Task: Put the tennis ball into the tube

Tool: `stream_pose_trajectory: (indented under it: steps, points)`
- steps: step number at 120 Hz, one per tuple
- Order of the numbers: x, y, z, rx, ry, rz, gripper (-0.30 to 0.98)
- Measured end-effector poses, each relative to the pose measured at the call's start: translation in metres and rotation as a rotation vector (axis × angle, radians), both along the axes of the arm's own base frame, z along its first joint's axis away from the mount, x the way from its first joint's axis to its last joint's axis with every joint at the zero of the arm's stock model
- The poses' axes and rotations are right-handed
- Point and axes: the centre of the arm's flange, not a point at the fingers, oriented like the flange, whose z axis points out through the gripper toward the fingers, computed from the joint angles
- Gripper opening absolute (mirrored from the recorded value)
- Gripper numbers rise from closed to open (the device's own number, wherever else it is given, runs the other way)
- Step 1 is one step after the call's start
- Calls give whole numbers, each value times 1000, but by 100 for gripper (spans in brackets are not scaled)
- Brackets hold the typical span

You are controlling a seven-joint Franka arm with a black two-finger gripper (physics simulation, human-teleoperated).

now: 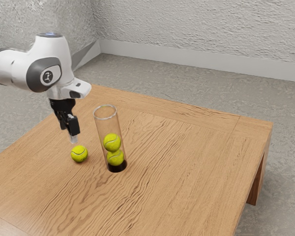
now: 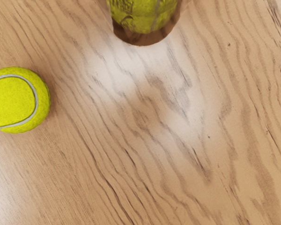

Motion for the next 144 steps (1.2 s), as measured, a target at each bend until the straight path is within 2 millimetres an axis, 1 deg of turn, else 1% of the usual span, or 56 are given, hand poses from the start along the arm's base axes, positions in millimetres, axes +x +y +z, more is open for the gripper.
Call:
stream_pose_trajectory:
  steps: [7,16,29,39,50,56,69,83,92,100,113,124,136,144]
  points:
    - [3,9,-22,-21,-31,22,69]
    - [7,32,-43,-57,-79,84,69]
    - [18,63,-82,-116,-118,181,69]
    - [26,84,-107,-152,-138,248,69]
    - [46,91,-129,-172,-153,266,69]
    - [54,101,-144,-178,-154,282,69]
    - [57,124,-169,-169,-148,313,69]
    - [71,133,-187,-167,-155,313,69]
    - [73,137,-202,-171,-145,318,67]
    - [73,138,-205,-172,-147,320,60]
    - [74,139,-198,-171,-159,315,45]
    - [73,140,-192,-166,-169,311,38]
    - [72,138,-170,-155,-193,303,33]
    - [71,132,-140,-144,-230,288,31]
